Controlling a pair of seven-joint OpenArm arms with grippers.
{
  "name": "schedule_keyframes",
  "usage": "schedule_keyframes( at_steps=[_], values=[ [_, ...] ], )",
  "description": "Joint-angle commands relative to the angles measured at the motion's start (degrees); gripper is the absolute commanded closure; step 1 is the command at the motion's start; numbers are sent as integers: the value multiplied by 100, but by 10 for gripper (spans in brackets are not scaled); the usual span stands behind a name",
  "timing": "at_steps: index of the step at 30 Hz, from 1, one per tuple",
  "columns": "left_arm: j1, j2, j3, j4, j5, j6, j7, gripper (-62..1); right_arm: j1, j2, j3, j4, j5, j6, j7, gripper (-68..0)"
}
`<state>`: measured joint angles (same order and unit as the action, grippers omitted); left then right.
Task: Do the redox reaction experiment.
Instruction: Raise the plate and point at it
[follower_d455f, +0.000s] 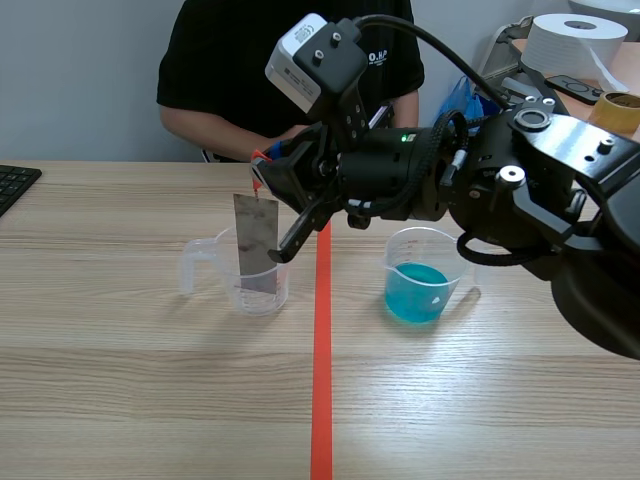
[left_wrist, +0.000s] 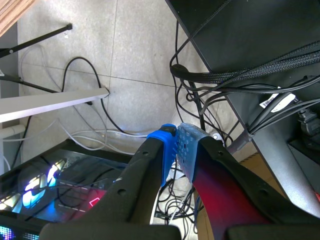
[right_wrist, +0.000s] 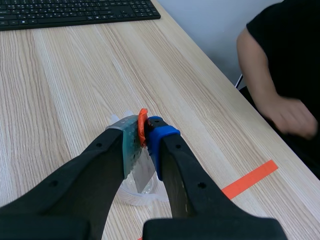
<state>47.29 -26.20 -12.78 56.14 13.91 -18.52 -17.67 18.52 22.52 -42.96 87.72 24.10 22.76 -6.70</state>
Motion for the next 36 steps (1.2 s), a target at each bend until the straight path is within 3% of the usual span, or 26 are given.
schedule_keyframes(
  at_steps=[1, 13, 18, 22, 36],
  values=[
    [15, -17, -15, 81, -13, -9, -59, -40, 149, 2, 70, 127, 83, -42, 101, -7],
    [15, -17, -15, 81, -13, -9, -59, -40, 149, 2, 505, 273, 219, -15, -68, -7],
    [15, -17, -15, 81, -13, -9, -61, -40, 149, 2, 662, 671, 382, 153, -466, -7],
    [15, -17, -15, 81, -13, -9, -79, -40, 149, 2, 796, 1001, 396, 153, -734, -7],
    [15, -17, -15, 81, -13, -9, -79, -40, 142, 17, 1561, 2249, 1158, 181, -2144, -7]
  ],
)
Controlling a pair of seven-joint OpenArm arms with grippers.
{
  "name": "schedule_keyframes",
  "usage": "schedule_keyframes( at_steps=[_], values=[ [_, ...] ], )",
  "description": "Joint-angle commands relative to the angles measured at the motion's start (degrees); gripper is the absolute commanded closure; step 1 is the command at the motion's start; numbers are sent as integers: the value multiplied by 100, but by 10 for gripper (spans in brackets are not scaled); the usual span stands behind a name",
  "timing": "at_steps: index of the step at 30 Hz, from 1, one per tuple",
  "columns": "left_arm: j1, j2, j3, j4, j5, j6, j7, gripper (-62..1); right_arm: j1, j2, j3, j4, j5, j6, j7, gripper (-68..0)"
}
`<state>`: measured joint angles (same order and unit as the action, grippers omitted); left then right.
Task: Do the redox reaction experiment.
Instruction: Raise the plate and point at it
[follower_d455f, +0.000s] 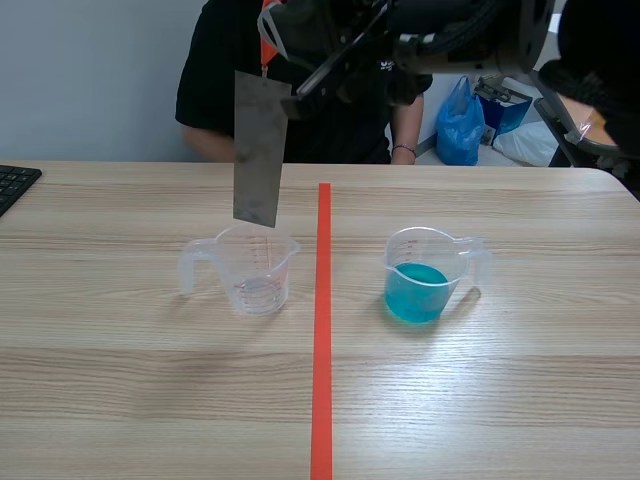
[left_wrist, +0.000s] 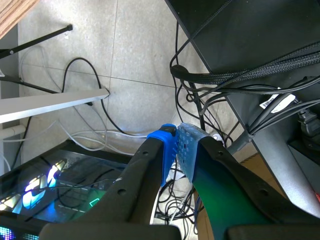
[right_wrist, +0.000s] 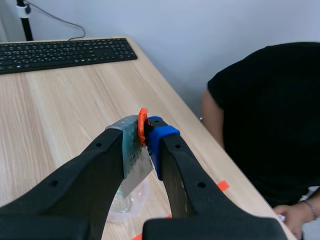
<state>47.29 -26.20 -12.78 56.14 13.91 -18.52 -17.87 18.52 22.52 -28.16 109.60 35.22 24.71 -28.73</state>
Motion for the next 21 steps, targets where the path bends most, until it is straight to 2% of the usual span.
schedule_keyframes(
  at_steps=[1, 7, 10, 21],
  values=[
    [15, -17, -15, 81, -13, -9, -59, -40, 127, 39, 146, 107, 92, 26, 31, -7],
    [15, -17, -15, 81, -13, -9, -61, -40, 20, 463, 614, 175, 730, 96, 33, -7],
    [15, -17, -15, 81, -13, -9, -61, -40, 17, 769, 793, 175, 1010, 262, 28, -7],
    [15, -17, -15, 81, -15, -9, -79, -40, 15, 1998, 1244, 173, 1565, 367, 57, -7]
  ],
)
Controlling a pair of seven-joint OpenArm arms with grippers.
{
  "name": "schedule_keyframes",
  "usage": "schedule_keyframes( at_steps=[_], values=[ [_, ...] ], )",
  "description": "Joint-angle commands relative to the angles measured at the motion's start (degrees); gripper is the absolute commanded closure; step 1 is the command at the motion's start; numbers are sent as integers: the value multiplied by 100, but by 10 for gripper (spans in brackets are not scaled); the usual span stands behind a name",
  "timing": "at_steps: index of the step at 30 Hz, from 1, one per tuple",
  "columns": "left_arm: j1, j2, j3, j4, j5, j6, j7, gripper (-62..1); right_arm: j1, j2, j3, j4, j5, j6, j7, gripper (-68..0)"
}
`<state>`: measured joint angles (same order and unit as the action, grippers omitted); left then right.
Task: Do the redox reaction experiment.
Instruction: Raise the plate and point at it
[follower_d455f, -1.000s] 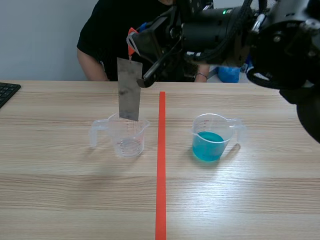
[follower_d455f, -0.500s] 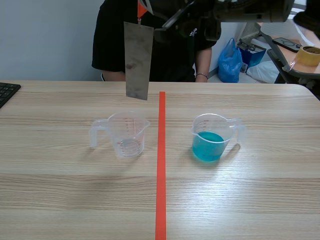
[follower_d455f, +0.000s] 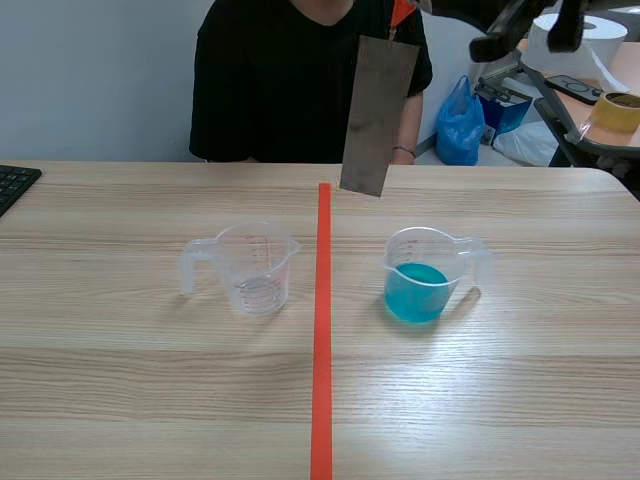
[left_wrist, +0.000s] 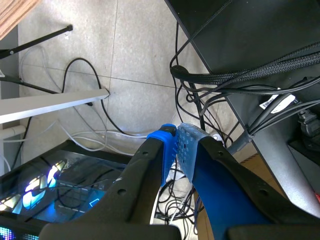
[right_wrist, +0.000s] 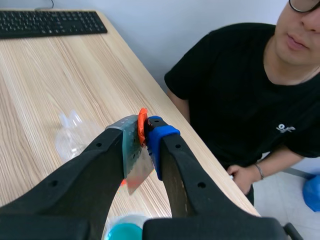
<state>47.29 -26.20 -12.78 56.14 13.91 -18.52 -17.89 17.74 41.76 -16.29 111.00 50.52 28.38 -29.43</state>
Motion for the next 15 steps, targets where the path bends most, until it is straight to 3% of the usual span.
schedule_keyframes(
  at_steps=[1, 9, 15],
  values=[
    [15, -17, -15, 81, -15, -9, -76, -40, 74, 186, 79, 33, 76, 0, 136, -7],
    [15, -22, -15, 81, -20, -4, -81, -40, -339, 918, 374, -101, 186, 173, 570, -7],
    [35, -166, -94, 81, -236, -2, -63, -40, -474, 1082, 433, -315, 184, 345, 623, -7]
  ],
)
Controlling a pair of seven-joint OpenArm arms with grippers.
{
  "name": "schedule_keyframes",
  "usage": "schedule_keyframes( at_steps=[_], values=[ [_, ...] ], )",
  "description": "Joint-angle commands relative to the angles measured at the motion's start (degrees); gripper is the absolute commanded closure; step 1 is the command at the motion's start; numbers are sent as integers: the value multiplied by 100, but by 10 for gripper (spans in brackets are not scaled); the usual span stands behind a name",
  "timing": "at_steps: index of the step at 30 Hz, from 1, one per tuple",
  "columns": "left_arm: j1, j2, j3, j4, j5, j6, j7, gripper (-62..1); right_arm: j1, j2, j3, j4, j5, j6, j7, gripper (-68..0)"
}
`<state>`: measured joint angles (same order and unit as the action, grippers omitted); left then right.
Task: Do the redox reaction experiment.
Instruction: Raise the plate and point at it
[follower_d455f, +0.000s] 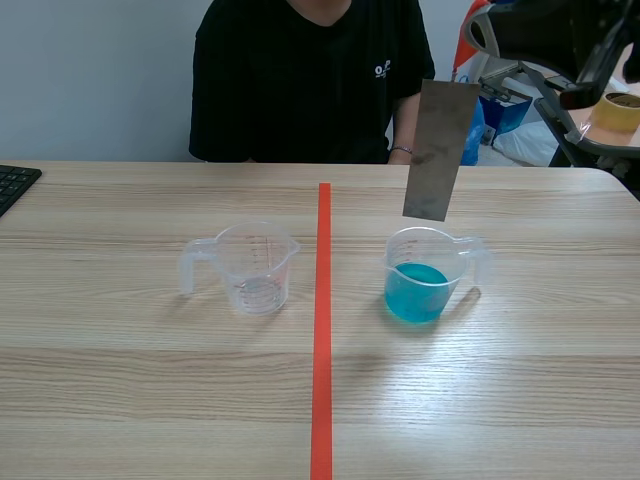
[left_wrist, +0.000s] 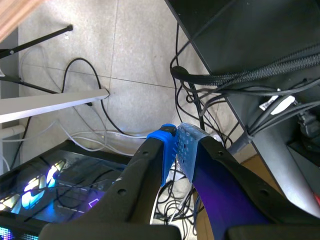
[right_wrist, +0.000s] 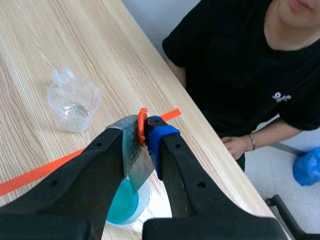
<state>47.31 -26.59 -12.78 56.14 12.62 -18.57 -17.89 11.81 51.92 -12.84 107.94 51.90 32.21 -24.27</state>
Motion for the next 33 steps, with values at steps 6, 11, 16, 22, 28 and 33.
schedule_keyframes(
  at_steps=[6, 11, 16, 22, 28, 33],
  values=[
    [28, -544, -378, 81, -828, 0, -111, -40, 116, 264, 105, -236, 90, 61, 146, -7],
    [-9, -1045, -544, 81, -1543, -11, -520, -40, 118, 282, 105, -356, 90, 87, 216, -7],
    [-433, -1425, -546, 81, -2041, -164, -520, -40, 118, 282, 105, -356, 90, 90, 216, -7],
    [-1298, -1537, -546, 81, -2210, -588, -476, -40, 118, 280, 105, -356, 90, 87, 219, -7],
    [-2223, -1534, -378, 81, -2533, -1386, -313, -40, 118, 267, 105, -356, 90, 85, 216, -7],
    [-3027, -1519, 96, 81, -2977, -1816, -153, -40, 118, 267, 105, -356, 90, 85, 219, -7]
  ],
)
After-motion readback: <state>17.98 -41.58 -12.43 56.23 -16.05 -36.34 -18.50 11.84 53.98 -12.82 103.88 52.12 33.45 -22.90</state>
